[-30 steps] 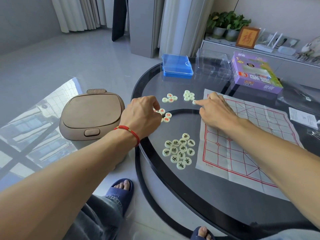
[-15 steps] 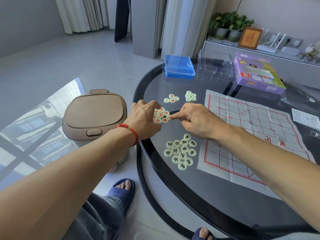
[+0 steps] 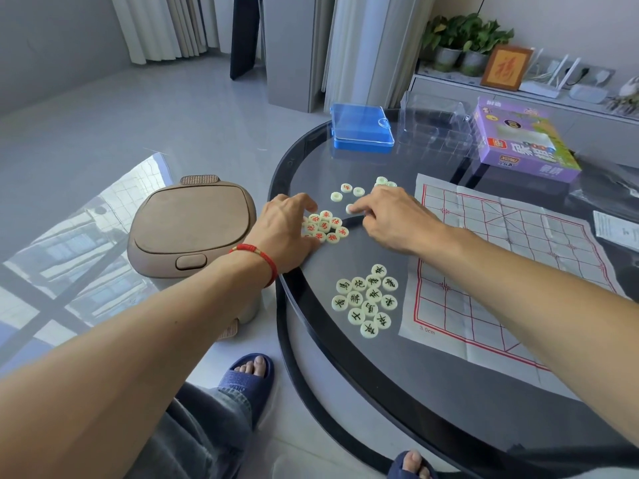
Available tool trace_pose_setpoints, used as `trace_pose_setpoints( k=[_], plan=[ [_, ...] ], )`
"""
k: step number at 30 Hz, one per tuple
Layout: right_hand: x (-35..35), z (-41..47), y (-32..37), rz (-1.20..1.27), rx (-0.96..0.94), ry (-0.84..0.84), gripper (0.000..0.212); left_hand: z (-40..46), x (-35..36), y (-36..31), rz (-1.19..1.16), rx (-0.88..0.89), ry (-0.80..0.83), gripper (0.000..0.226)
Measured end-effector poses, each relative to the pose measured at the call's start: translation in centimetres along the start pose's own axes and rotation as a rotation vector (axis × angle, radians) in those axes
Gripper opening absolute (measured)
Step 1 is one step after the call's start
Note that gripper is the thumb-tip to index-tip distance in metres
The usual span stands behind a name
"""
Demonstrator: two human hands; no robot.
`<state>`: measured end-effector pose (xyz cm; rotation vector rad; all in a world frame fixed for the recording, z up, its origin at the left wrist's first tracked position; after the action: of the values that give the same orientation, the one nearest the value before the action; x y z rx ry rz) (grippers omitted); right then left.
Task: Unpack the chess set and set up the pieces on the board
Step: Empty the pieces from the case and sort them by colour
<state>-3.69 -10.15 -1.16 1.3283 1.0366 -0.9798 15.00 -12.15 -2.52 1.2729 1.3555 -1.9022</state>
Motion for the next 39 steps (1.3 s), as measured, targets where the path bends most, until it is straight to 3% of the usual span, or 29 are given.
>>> trace_pose_setpoints(
  k=[16, 26, 32, 39],
  plan=[
    [-0.5, -2.7, 0.5, 0.135, -0.089, -0.043, 0.040, -0.2, -0.2, -0.6, 0.013, -0.003, -0.005, 0.056],
    [0.3, 4.2, 0.1, -0.110, 0.071, 0.000, 0.056, 0.1, 0.1, -0.4, -0.022, -0.036, 0.026, 0.056],
    [-0.9, 2.7, 0.0, 0.036, 0.032, -0.075, 0.036, 0.0, 0.1, -0.4, -0.024, -0.035, 0.026, 0.058],
    [-0.7, -0.1, 0.9, 0.199, 0.002, -0.020, 0.042, -0.1, 0.0, -0.8, -0.013, -0.042, 0.031, 0.060]
  ],
)
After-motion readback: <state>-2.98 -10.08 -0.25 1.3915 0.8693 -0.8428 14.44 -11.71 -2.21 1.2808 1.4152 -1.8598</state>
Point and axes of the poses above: each hand's wrist, its own z-axis towards the middle knuckle, its own x-axis out of the palm, y = z × x, the point moved 3 cm from there along z, towards the middle knuckle, and after that the axes turned 3 degrees about z, right-handed, at the moved point
